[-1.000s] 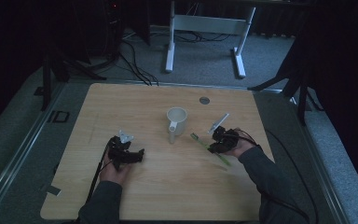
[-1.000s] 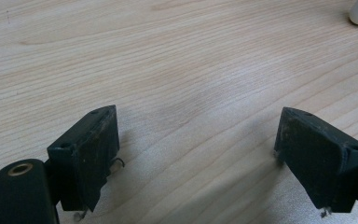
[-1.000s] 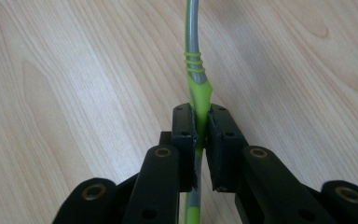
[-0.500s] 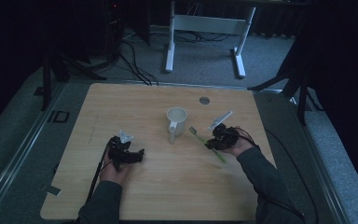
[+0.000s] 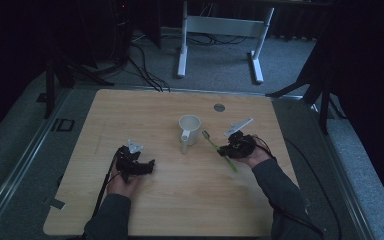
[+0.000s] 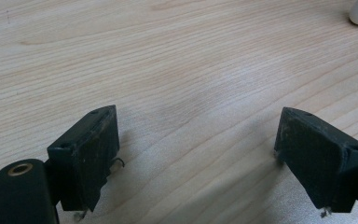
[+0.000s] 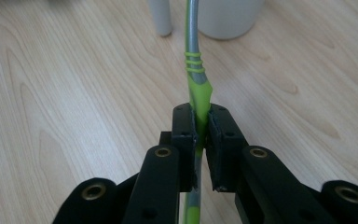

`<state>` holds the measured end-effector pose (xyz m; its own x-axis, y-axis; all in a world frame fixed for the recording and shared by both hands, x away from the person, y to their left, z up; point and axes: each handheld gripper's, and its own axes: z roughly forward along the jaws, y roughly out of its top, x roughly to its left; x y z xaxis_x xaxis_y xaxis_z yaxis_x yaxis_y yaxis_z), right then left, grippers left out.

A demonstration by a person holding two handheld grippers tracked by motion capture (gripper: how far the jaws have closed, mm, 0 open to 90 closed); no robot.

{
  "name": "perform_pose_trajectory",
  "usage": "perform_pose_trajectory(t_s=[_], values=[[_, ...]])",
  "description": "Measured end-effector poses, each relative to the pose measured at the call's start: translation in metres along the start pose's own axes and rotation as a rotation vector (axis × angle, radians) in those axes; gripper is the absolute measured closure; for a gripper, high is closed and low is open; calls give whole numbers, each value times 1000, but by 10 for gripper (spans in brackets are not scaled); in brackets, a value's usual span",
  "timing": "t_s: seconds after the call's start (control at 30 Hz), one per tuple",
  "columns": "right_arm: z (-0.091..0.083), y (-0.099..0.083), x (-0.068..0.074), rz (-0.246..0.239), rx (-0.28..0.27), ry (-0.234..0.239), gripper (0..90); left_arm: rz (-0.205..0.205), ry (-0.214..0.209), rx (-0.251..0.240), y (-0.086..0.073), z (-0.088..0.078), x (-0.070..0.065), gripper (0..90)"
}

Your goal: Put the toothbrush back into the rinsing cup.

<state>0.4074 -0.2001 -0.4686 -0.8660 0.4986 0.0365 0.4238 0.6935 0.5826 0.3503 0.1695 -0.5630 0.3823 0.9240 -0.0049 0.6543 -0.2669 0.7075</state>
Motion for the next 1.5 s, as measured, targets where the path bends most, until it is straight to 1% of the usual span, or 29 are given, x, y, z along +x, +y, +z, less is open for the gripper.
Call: perform_pose_trajectory(t_s=[0.07, 0.2, 0.33, 0.5, 0.63, 0.9, 1.3, 1.5], values=[[-2, 1, 0, 17, -24, 1, 822, 0, 0, 0, 0, 0, 0, 143], [-4, 1, -1, 33, -70, 4, 822, 0, 0, 0, 0, 0, 0, 143], [-3, 2, 0, 35, -82, -11, 822, 2, 0, 1, 0, 0, 0, 143], [-3, 3, 0, 49, -104, -13, 822, 2, 0, 1, 0, 0, 0, 143], [-1, 4, 2, 50, -114, -20, 822, 2, 0, 2, 0, 0, 0, 143], [-2, 8, 3, 66, -154, -23, 822, -1, 0, -1, 0, 0, 0, 143], [-3, 15, 7, 76, -210, -41, 822, -1, 0, -1, 0, 0, 0, 143], [-4, 17, 6, 90, -241, -50, 822, 0, 0, 0, 0, 0, 0, 142]])
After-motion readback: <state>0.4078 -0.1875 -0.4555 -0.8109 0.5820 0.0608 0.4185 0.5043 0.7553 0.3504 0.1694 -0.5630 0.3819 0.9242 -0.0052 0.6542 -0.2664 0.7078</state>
